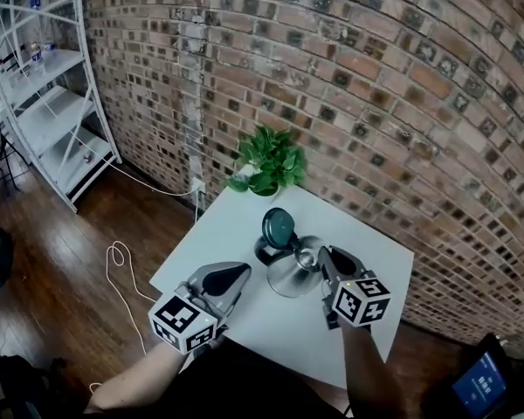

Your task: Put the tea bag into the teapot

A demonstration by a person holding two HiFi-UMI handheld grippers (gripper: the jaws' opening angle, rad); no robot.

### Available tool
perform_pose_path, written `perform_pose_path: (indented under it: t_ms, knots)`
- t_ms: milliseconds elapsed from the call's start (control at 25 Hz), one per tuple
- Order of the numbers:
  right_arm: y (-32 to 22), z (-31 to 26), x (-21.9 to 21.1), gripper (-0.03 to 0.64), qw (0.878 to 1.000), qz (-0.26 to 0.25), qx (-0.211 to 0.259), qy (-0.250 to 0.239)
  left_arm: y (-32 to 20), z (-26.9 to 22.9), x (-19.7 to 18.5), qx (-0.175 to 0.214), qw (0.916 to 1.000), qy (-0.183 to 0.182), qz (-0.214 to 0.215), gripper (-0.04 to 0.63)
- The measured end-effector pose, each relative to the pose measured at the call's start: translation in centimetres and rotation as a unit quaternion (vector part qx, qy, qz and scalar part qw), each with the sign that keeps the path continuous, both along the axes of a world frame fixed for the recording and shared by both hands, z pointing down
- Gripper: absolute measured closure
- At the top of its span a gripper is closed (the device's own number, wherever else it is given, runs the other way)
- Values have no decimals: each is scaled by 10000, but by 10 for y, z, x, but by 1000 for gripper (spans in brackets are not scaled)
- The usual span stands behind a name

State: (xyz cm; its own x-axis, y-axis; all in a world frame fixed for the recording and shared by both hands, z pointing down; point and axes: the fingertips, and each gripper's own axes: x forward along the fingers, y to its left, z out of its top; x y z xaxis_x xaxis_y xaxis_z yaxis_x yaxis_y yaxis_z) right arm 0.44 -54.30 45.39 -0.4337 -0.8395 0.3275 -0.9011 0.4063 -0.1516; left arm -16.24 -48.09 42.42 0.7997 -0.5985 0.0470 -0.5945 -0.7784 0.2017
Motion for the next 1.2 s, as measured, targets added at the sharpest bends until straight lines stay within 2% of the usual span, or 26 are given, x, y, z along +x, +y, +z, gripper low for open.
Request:
perform_pose_path:
  t_ms: [80,240,680,840,1000,1200]
  knots:
    - [-3,10,-3,594,9997,84,-96,212,-3,2,-4,-23,10000,-9,-34,591]
    - [-8,19,0,594,9990,281,-193,292,-6,0,-7,28,10000,-25,-9,591]
    - [-15,34,1,586,9978,214,-420,473,4,9,-10,-34,9999,8,-122,591]
    - [-15,33,1,583,9979,167,-415,465,4,10,-10,-53,9998,10,-169,591]
    - [-16,32,-1,534,9980,100,-408,466,5,12,-10,-64,9997,42,-211,591]
    - [-11,18,1,531,9990,144,-258,348,8,9,-10,-79,9997,44,-238,591]
